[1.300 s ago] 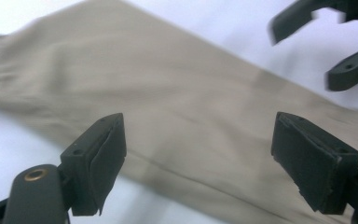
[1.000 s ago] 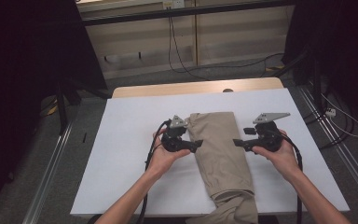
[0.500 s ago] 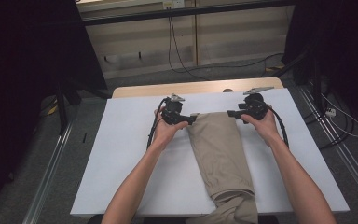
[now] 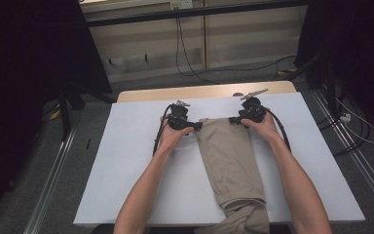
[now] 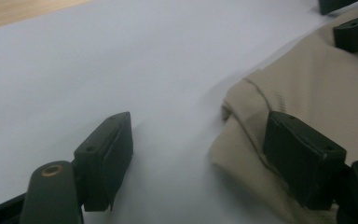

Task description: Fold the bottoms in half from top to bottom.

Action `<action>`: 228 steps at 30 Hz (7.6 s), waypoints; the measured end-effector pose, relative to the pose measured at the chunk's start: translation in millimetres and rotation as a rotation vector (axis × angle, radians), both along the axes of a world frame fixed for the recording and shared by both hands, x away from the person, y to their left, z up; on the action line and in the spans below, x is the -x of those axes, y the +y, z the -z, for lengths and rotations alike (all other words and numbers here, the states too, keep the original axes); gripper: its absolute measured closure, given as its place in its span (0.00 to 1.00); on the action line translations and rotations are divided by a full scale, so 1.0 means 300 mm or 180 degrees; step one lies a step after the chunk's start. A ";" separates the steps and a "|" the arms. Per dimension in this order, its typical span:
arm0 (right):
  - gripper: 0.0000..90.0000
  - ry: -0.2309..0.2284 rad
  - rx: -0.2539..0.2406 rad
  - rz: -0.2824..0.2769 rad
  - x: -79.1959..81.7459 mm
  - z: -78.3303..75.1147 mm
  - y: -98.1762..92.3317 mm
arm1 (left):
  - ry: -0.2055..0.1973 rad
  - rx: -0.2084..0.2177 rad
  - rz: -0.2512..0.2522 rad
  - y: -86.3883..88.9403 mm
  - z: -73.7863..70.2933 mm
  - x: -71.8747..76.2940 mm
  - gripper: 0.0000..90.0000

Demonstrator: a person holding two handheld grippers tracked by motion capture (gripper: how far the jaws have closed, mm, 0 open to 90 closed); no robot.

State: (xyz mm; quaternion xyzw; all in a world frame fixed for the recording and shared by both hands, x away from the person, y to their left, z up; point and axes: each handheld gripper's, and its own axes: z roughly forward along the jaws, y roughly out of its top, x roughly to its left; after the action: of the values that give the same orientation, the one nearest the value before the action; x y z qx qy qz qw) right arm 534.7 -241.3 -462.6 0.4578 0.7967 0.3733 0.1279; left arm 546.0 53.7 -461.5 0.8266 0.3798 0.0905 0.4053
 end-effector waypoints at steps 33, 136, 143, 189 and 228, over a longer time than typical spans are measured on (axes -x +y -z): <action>0.98 0.0157 -0.0284 -0.0149 0.055 -0.065 -0.003 | 0.0195 0.0495 0.0025 -0.018 -0.028 0.082 0.95; 1.00 -0.0065 -0.0122 -0.1525 0.833 -0.094 0.380 | -0.0282 0.0180 0.0237 0.243 -0.107 0.665 0.11; 1.00 -0.0582 -0.0482 -0.1009 0.748 -0.268 0.294 | -0.0237 0.0157 0.0132 0.240 -0.098 0.651 0.12; 0.74 0.0132 0.0379 -0.0333 0.924 -0.060 0.104 | -0.0222 -0.0448 0.2000 -0.071 -0.057 0.943 1.00; 0.53 -0.0165 0.0020 -0.0348 0.630 -0.162 0.191 | -0.0106 -0.0200 0.0846 0.054 -0.109 0.633 0.44</action>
State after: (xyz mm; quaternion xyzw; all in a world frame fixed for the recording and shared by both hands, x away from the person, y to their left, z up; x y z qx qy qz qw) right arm 345.7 -184.0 -414.1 0.4034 0.8181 0.3890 0.1293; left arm 356.0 70.0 -428.6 0.8803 0.2571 0.0616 0.3939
